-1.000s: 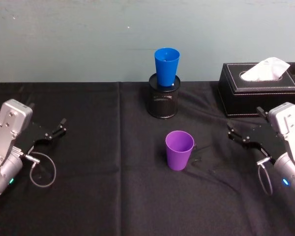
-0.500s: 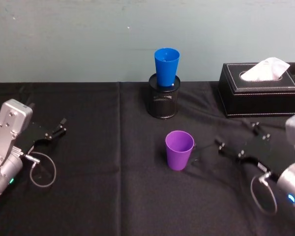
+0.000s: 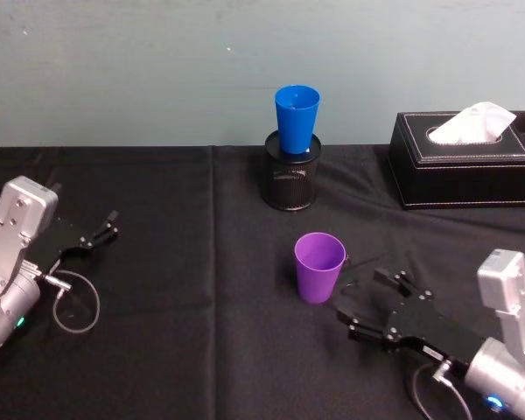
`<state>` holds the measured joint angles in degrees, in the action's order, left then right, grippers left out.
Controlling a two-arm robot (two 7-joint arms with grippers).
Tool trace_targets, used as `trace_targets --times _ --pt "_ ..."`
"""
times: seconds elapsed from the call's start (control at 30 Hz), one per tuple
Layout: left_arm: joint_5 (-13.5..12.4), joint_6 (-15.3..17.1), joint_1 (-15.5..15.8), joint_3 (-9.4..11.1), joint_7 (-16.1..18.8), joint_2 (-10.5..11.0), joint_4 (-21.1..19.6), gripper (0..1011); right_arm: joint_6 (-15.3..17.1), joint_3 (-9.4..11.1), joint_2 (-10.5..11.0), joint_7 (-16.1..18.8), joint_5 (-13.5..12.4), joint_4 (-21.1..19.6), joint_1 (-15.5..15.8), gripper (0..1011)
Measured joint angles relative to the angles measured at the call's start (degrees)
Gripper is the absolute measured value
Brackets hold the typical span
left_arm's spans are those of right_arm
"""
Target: Pick up one cup with a gripper and tap it against the other cup.
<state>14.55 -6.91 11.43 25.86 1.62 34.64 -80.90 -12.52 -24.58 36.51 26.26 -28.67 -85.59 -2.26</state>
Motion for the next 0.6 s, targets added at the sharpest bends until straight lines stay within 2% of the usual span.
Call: trace_targets --times 0.3,0.33,0.43,0.6 --pt "0.0 0.0 0.0 0.0 0.0 0.0 0.0 1000 0.7 -2.0 -5.7 1.1 3.8 5.2 -6.1 1003" --pt "0.0 0.0 0.0 0.0 0.0 0.0 0.0 1000 0.7 -2.0 -5.7 1.1 3.8 5.2 -6.1 1003" --pt "0.0 0.0 0.0 0.0 0.0 0.0 0.0 1000 1.1 -2.4 -7.9 1.2 4.8 7.5 -8.3 1003" --pt "0.0 0.0 0.0 0.0 0.0 0.0 0.0 1000 1.4 -2.5 -9.9 1.3 5.7 9.9 -10.2 1003"
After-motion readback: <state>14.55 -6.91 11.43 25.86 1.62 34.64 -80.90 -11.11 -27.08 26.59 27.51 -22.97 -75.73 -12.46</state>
